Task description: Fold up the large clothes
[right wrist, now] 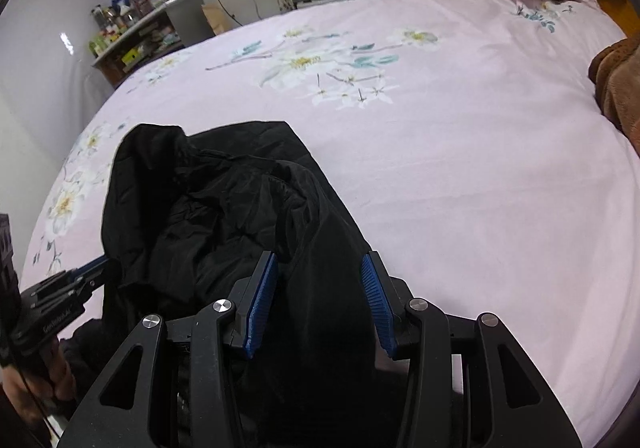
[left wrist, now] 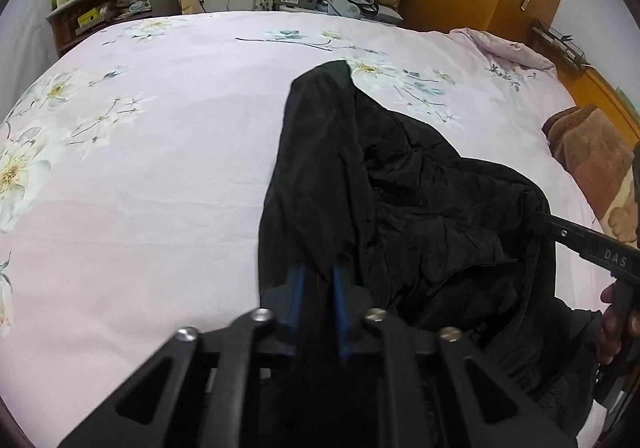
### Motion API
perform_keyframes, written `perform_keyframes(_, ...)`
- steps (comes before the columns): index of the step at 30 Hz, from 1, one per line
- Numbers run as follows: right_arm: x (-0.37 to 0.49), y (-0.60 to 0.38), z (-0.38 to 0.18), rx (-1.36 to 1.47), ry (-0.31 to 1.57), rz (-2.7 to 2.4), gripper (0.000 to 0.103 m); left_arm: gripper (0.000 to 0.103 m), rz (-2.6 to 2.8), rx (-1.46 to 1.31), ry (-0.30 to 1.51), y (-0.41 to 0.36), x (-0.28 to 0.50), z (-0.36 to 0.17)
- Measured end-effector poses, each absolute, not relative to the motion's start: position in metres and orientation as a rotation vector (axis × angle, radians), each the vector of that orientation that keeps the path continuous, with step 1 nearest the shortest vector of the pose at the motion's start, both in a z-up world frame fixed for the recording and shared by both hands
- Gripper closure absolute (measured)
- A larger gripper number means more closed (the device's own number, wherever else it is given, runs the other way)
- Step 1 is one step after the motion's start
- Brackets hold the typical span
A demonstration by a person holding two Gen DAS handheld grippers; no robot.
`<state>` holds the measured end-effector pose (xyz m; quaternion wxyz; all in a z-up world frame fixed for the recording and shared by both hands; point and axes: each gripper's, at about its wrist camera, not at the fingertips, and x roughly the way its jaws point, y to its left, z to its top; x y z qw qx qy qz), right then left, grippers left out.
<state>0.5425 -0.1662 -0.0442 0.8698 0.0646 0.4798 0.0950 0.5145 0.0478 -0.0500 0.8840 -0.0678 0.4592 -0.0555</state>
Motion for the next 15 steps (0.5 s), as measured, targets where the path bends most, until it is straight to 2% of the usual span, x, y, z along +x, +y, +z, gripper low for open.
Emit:
perform_keyframes(1, 0.545, -0.164, -0.045, 0.119, 1.018, 0.194, 0.06, 0.099, -0.116, -0.141, 0.952, 0.048, 0.513, -0.05)
perform_keyframes(2, 0.546, -0.162, -0.045, 0.104, 1.019, 0.188, 0.082, 0.101, -0.116, -0.14, 0.943, 0.048, 0.511, -0.048)
perform_keyframes(3, 0.542, -0.16, -0.042, 0.093, 1.012, 0.194, 0.094, 0.101, -0.124, -0.141, 0.929, 0.049, 0.509, -0.045)
perform_keyframes(15, 0.441, -0.175, 0.034, 0.172, 0.818, 0.285, 0.097, 0.102, -0.182, -0.18, 0.761, 0.076, 0.421, 0.022)
